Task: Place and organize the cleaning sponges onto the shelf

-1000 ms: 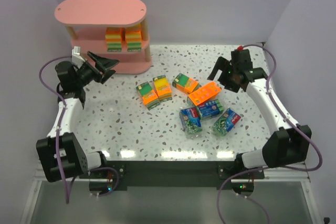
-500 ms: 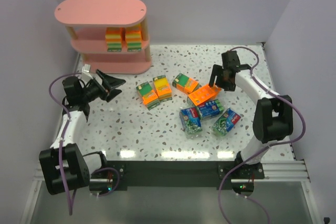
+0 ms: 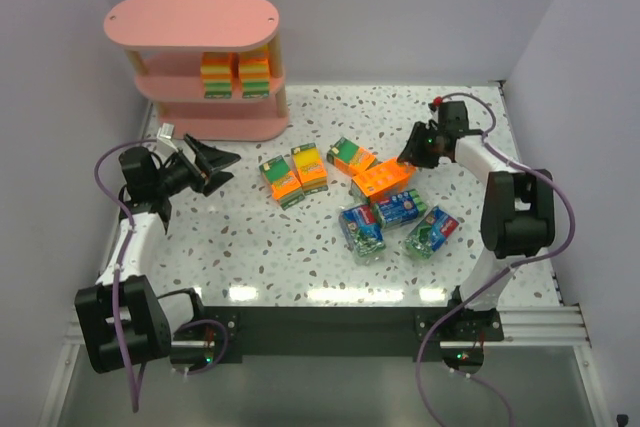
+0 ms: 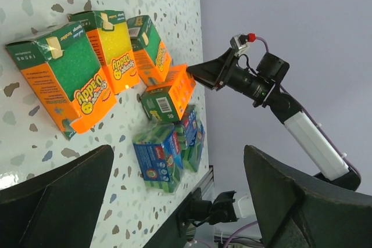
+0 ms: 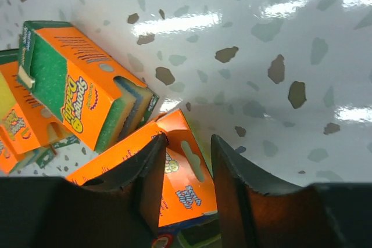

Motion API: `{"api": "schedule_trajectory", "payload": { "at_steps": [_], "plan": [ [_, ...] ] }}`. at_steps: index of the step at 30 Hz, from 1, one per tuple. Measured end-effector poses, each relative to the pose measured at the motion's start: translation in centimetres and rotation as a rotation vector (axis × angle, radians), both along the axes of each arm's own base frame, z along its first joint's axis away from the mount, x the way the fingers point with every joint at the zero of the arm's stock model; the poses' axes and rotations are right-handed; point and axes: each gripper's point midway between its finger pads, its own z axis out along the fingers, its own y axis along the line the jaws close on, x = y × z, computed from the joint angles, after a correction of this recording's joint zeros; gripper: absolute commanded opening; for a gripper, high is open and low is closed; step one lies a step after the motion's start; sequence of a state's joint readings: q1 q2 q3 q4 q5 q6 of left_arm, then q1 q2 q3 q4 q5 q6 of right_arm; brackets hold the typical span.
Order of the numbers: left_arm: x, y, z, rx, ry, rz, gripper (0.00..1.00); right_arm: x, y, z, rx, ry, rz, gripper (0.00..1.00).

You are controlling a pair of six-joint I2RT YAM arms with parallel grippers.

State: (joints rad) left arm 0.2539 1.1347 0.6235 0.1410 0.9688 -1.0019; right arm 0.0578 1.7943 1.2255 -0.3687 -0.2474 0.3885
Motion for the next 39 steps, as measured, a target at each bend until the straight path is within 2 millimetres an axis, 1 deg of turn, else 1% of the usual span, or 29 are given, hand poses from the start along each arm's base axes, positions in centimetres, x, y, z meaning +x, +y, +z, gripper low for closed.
{"api": "schedule_trajectory", "payload": {
  "at_steps": [2, 3, 5, 6, 8, 10, 14, 18, 21, 22, 24, 27, 29, 31, 34, 39],
  "plan": [
    [0.0, 0.0, 0.0, -0.001, 0.0, -0.003, 1.0, 0.2, 0.9, 0.3, 0.045, -0.013, 0.023, 0.26],
    [-0.1, -0.1, 0.0, -0.003, 0.0, -0.006, 1.0, 0.2, 1.2, 0.5, 0.064, -0.02, 0.031, 0.16],
    [-0.1, -0.1, 0.1, -0.004, -0.001, -0.009, 1.0, 0.3, 1.7, 0.8, 0.095, -0.032, 0.048, 0.08],
    [-0.1, -0.1, 0.1, -0.006, 0.0, -0.01, 1.0, 0.1, 1.9, 0.8, 0.106, -0.032, 0.053, 0.01],
    [-0.2, -0.2, 0.2, -0.011, 0.0, -0.013, 1.0, -0.5, 2.2, 1.1, 0.124, -0.028, 0.06, 0.0],
    [-0.2, -0.2, 0.3, -0.012, -0.004, -0.015, 1.0, -1.1, 2.4, 2.0, 0.136, -0.033, 0.067, 0.0],
    [-0.3, -0.5, 0.5, -0.017, -0.007, -0.026, 1.0, -1.8, 2.8, 6.3, 0.159, -0.118, 0.092, 0.0],
    [-0.3, -0.8, 0.5, -0.023, -0.004, -0.036, 1.0, -3.1, 3.6, 11.4, 0.186, -0.221, 0.14, 0.0],
    [-0.4, -0.9, 0.5, -0.025, -0.003, -0.038, 1.0, -4.0, 4.5, 14.0, 0.177, -0.266, 0.187, 0.0],
    [-0.4, -1.0, 0.6, -0.025, -0.003, -0.04, 1.0, -4.3, 5.2, 14.6, 0.17, -0.273, 0.212, 0.0],
    [-0.4, -1.0, 0.6, -0.025, -0.003, -0.042, 1.0, -5.1, 7.3, 15.5, 0.134, -0.283, 0.276, 0.0],
    [-0.4, -1.1, 0.6, -0.024, -0.003, -0.044, 1.0, -7.2, 11.8, 16.7, 0.081, -0.31, 0.409, 0.0],
    [-0.4, -1.1, 0.5, -0.023, -0.004, -0.043, 1.0, -8.8, 14.7, 17.1, 0.058, -0.326, 0.49, 0.0],
    [-0.4, -1.1, 0.5, -0.02, -0.001, -0.042, 1.0, -10.1, 16.6, 17.0, 0.037, -0.326, 0.546, 0.0],
    [-0.5, -0.9, 0.3, -0.003, 0.008, -0.034, 1.0, -10.8, 18.6, 16.3, 0.0, -0.323, 0.594, 0.0],
    [-0.5, -0.7, 0.7, 0.023, 0.0, -0.015, 1.0, -11.8, 21.8, 14.0, -0.094, -0.304, 0.649, 0.0]
  ]
}}
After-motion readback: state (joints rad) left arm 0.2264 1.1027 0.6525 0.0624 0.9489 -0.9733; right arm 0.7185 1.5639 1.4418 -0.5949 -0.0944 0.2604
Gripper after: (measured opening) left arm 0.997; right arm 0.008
